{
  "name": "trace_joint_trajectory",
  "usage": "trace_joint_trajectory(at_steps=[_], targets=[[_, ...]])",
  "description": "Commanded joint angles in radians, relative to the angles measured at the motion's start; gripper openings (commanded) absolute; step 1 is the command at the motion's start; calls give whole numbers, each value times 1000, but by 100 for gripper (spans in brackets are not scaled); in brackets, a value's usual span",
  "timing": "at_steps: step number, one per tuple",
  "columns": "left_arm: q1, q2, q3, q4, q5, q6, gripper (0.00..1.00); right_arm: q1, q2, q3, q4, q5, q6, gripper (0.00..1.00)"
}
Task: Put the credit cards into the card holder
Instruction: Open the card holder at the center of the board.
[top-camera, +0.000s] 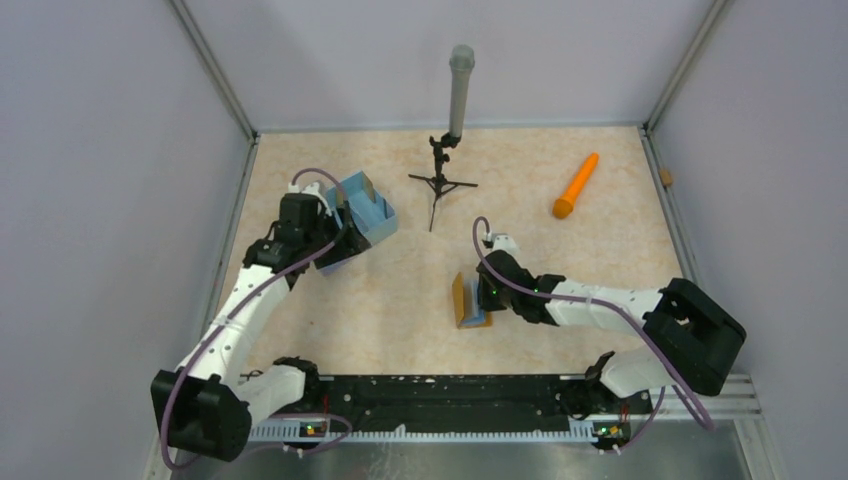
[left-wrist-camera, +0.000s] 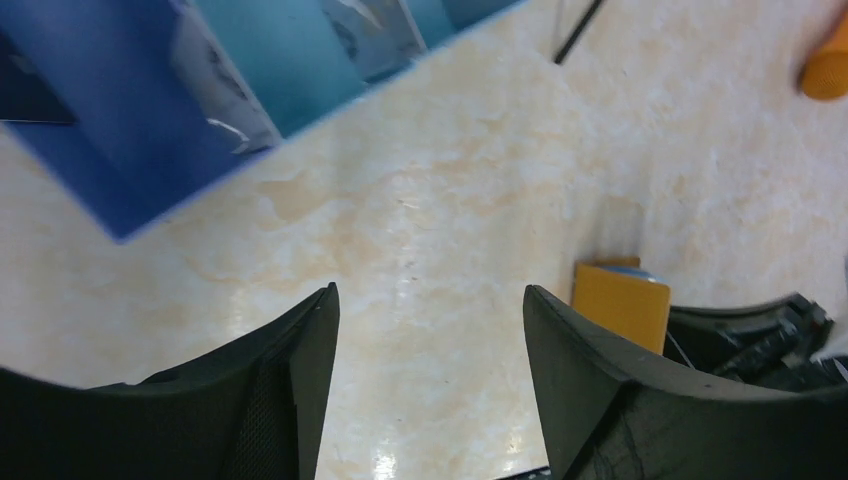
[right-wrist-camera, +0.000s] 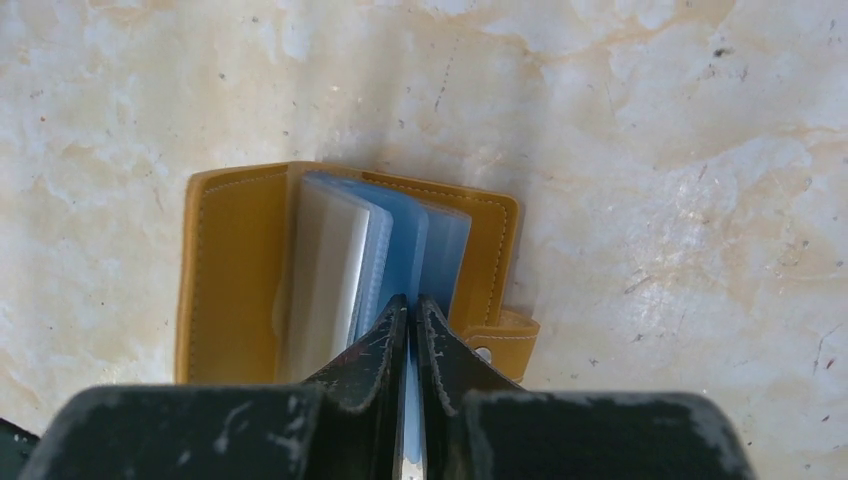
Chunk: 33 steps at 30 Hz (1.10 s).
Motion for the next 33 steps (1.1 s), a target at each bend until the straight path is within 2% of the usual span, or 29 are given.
trace_joint_trajectory(at_steps=[1,9,13,17,26,33], targets=[[95,3,60,-60,-13,110,71,4,-35,53,-10,18,-23,13],[111,19,60,-29,25,108,71,4,-37,83,-38,34,-37,46],[130,0,58,-35,33,120,71,5,-36,96,-53,48,-47,51],[156,-5,49,-36,57,129,72,4,-30,114,-75,53,-54,52],[206,-26,37,-28,86,141,72,17,-14,147,-88,47,-72,34],[241,-29,46,-36,104,165,72,44,20,173,-74,25,-82,28]])
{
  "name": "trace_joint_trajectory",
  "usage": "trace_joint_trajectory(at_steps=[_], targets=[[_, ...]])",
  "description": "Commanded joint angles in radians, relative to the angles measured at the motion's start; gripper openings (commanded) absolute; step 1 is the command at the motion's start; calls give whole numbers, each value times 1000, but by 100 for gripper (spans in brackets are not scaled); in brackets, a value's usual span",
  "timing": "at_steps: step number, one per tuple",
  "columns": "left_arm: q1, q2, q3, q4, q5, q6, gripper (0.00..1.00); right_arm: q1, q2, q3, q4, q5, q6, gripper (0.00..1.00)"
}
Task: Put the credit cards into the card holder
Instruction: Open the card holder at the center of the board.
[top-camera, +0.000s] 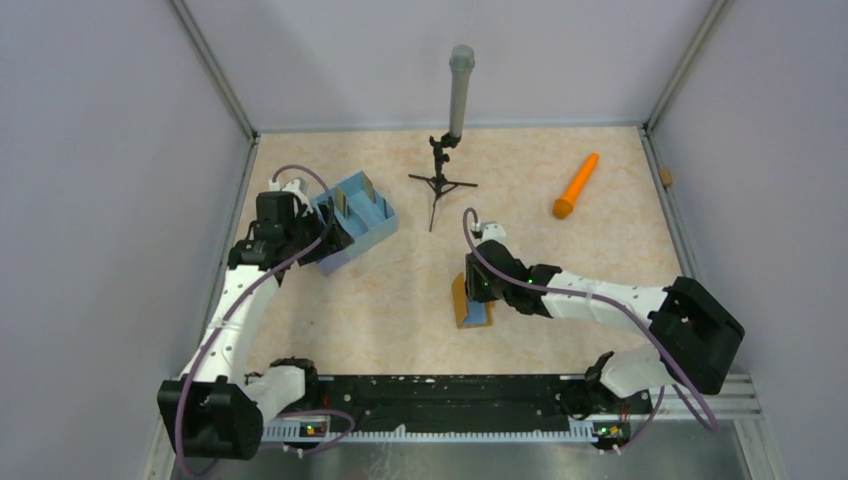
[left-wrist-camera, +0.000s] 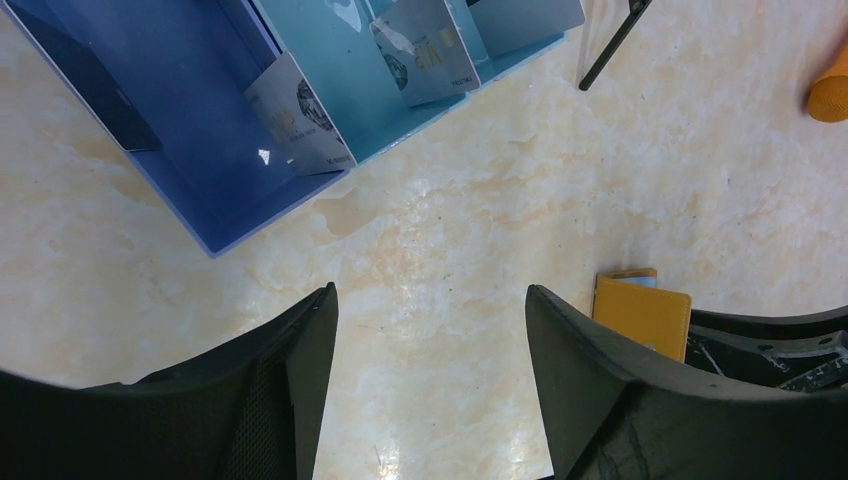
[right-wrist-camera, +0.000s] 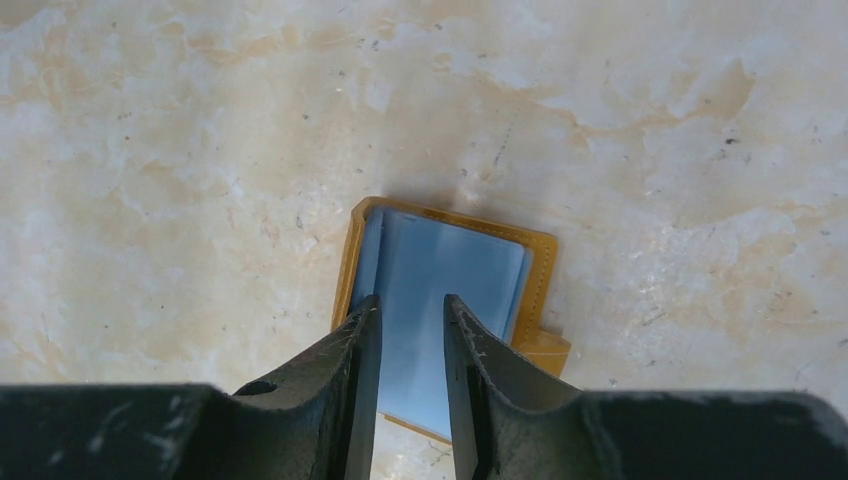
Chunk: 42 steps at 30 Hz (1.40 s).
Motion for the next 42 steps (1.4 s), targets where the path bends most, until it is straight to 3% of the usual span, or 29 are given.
trace_joint_trajectory(at_steps=[1,8,15,27,42], targets=[[26,-23,16,4,28,30,72,25,27,49,28,-9,-20,28],[41,-31,2,15,44,29,72,46,81,51,82,-61,-15,28],[72,-37,3,17,53,27,72,89,157,89,61,-19,-17,30],[99,-67,13,6,31,35,74,193,237,167,-61,141,-14,47],[172,-102,51,16,-20,35,75,243,258,227,-81,153,-7,61]])
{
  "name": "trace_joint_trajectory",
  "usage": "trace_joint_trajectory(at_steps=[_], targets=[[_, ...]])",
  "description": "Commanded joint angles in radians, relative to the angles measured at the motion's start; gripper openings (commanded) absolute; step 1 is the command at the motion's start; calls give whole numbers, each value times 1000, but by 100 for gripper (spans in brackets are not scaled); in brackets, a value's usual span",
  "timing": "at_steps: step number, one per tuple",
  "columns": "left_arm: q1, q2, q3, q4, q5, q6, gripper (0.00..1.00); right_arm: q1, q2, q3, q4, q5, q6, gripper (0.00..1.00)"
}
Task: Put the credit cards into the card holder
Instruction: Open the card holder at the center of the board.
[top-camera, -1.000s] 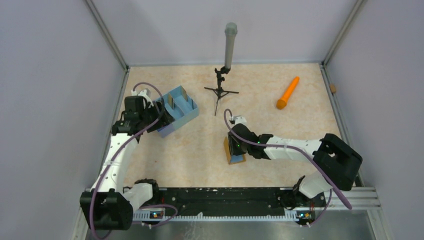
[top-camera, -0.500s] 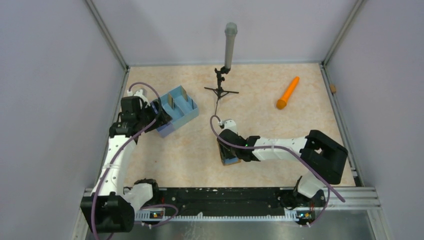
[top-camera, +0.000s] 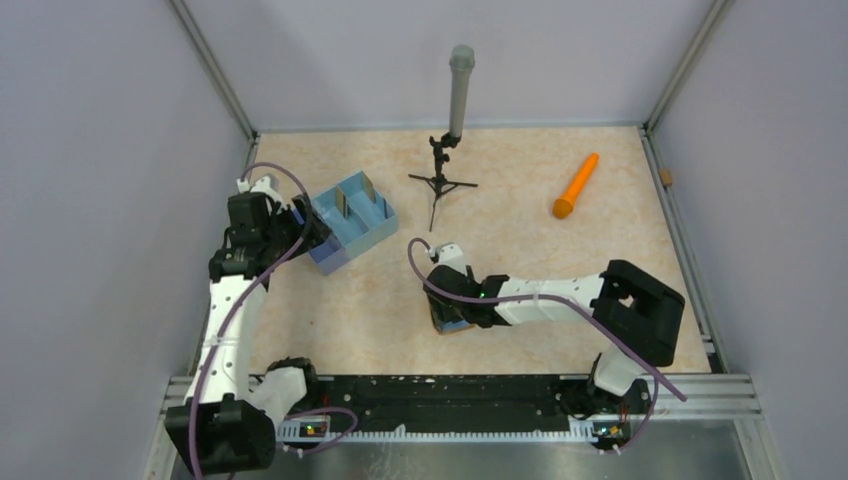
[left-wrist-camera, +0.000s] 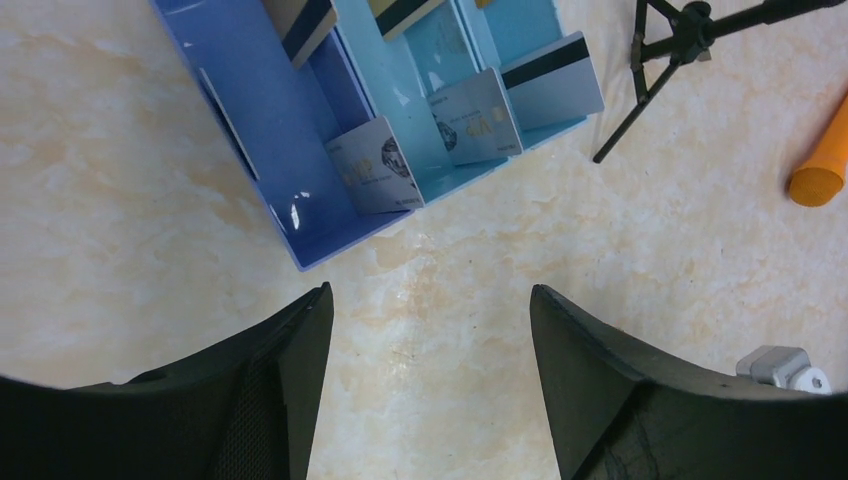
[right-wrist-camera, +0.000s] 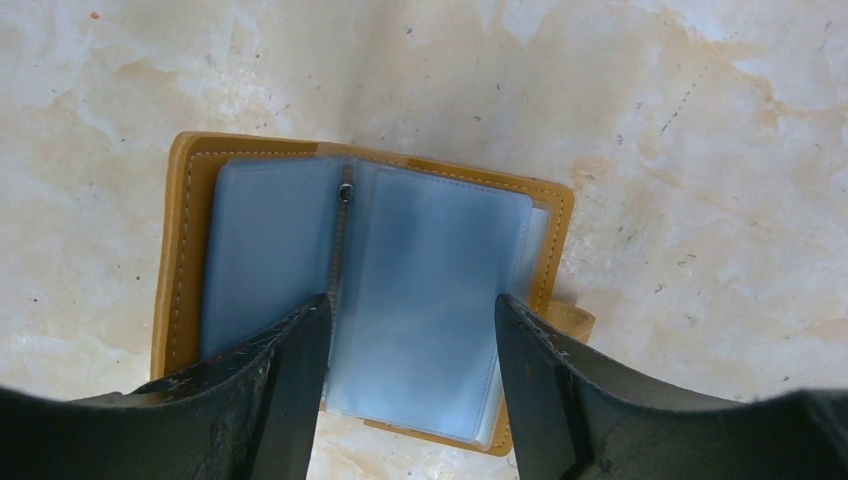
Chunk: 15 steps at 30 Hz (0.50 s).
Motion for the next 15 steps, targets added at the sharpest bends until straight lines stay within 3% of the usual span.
trace_joint_trajectory(at_steps=[1,5,15], targets=[[31,-41,27,25,-59,0,75,28,-11,54,-3,16,-1,61],[48,-46,12,40,-88,-3,75,43,-9,69,-6,14,-3,62],[52,-96,-71,70,-1,-14,74,59,23,78,73,-74,-26,67]])
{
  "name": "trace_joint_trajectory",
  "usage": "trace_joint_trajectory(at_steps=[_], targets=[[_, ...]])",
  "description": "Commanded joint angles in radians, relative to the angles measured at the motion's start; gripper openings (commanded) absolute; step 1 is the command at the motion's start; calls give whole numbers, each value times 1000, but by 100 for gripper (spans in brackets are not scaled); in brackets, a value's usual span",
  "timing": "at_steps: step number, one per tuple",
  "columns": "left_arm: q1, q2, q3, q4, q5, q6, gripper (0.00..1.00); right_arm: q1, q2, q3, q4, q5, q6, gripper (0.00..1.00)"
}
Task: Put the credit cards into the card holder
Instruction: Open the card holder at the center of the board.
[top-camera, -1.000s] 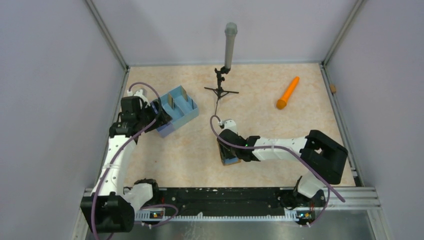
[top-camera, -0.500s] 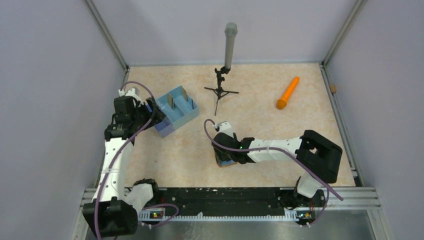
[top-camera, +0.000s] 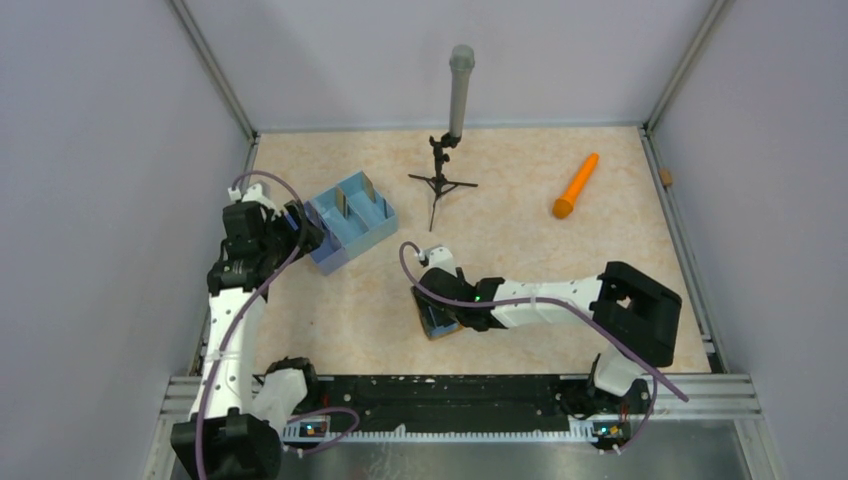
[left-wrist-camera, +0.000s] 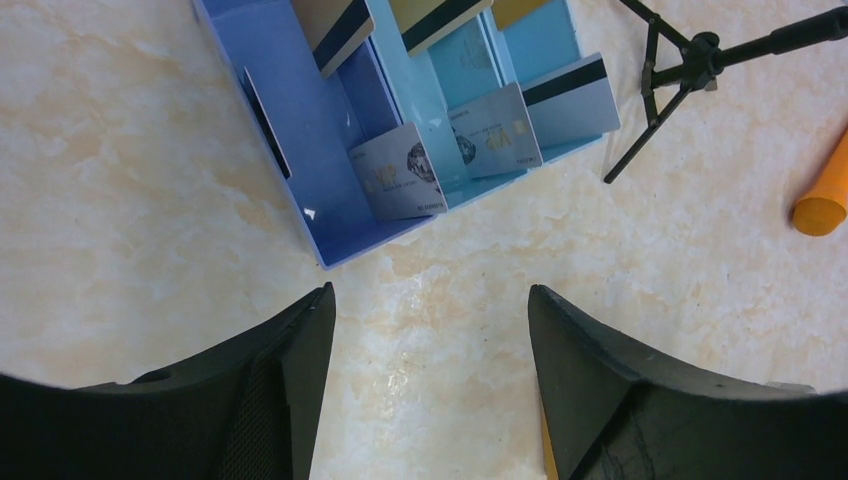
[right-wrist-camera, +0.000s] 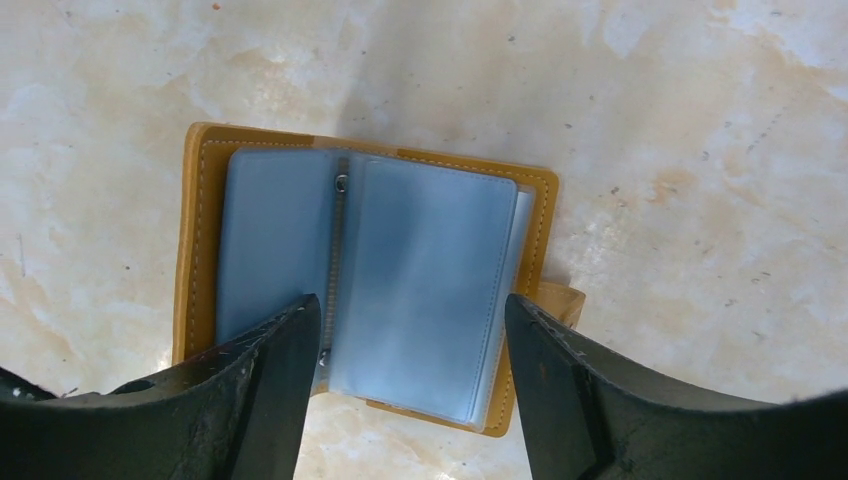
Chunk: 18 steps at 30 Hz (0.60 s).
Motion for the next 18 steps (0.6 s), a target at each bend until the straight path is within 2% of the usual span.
trace_joint_trajectory(at_steps=[1,5,8,14,18], targets=[[6,-35,-20,19,35,3,73,17,27,48,74,-59,-25,68],[-11,-91,-33,-28,94,-8,70,20,55,50,89,-69,-28,69],[-77,-154,-86,-43,91,-62,69,21,84,56,92,-73,-26,70],[-412,-201,-196,-1,-60,-281,70,20,99,51,83,-69,-11,70],[-523,-166,-268,90,-60,-390,70,21,88,35,83,-58,2,71]])
